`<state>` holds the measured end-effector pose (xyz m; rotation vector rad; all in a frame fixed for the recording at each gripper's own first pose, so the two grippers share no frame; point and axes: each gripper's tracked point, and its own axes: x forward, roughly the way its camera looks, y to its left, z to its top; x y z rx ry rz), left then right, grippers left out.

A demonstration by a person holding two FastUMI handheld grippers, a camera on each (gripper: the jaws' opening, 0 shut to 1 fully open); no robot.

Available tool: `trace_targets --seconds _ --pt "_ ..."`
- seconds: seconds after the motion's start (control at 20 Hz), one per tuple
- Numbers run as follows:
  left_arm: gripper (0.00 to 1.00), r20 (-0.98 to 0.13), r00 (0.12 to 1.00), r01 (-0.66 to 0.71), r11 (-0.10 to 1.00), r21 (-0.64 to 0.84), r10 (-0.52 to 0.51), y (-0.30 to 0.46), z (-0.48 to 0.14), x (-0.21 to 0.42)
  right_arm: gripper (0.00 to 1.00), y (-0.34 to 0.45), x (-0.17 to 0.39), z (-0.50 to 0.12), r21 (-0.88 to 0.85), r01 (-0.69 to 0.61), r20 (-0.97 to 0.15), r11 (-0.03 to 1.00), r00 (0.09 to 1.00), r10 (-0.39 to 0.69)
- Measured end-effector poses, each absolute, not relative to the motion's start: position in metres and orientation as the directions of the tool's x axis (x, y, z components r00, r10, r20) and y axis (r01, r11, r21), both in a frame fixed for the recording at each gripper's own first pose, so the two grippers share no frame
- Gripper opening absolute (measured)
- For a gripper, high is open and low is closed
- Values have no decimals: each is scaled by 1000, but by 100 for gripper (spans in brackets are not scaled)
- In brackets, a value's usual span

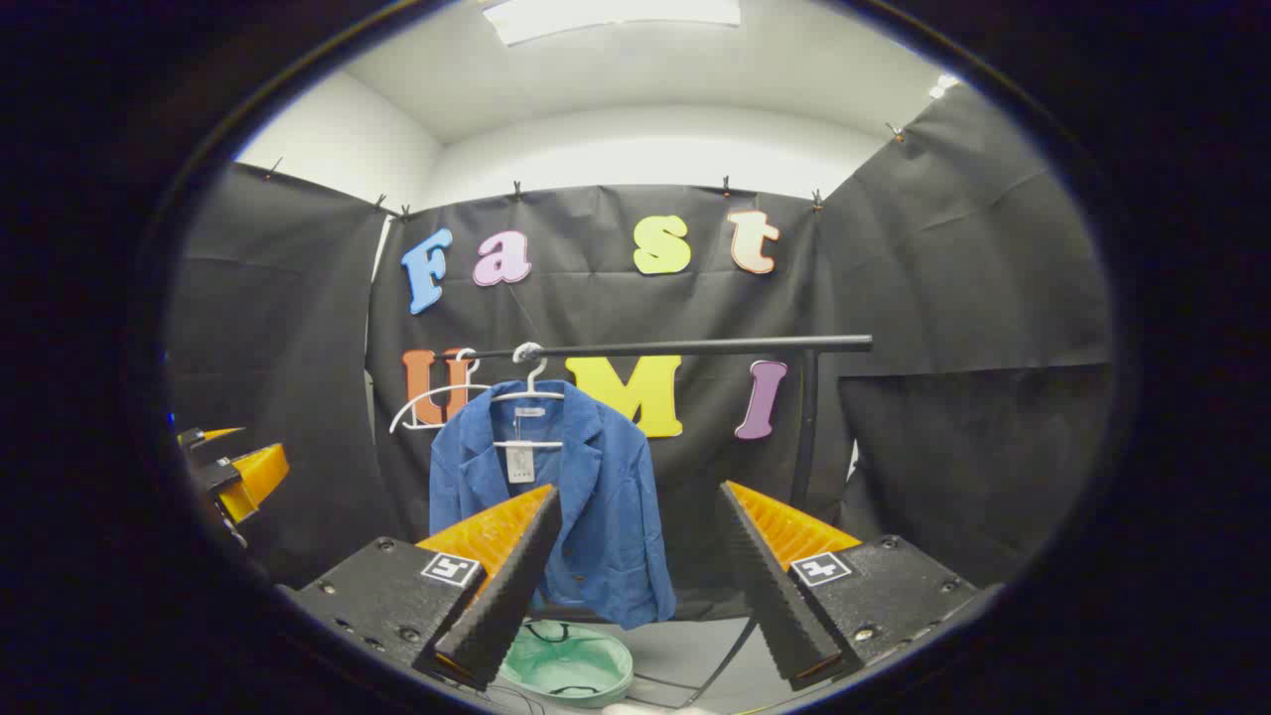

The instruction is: Grasp the clothes on the hanger with both hands and then place them into the laundry hamper below.

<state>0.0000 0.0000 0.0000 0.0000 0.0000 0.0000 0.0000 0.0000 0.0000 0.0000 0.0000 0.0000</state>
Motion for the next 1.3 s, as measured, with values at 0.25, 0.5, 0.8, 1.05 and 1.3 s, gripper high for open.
trace_targets --seconds 0.25,0.5,0.8,1.05,1.3 --pt "98 -1 999 34 999 -12 -34 -7 3 -4 99 -2 -8 1 3 13 2 1000 1000 -13" --pt "99 2 999 42 999 -28 -42 -6 7 -7 99 0 -12 -2 -6 18 -4 1000 1000 -18" --pt "99 -6 998 65 997 -42 -65 -18 -1 9 99 5 3 -15 -21 1 -32 1000 999 -1" --pt "100 1 994 110 992 -57 -110 -51 -13 46 99 16 48 -36 -46 -67 -60 997 996 64" --pt "100 23 994 111 992 -61 -110 -79 -25 100 100 22 118 -61 -37 -133 -97 990 987 128"
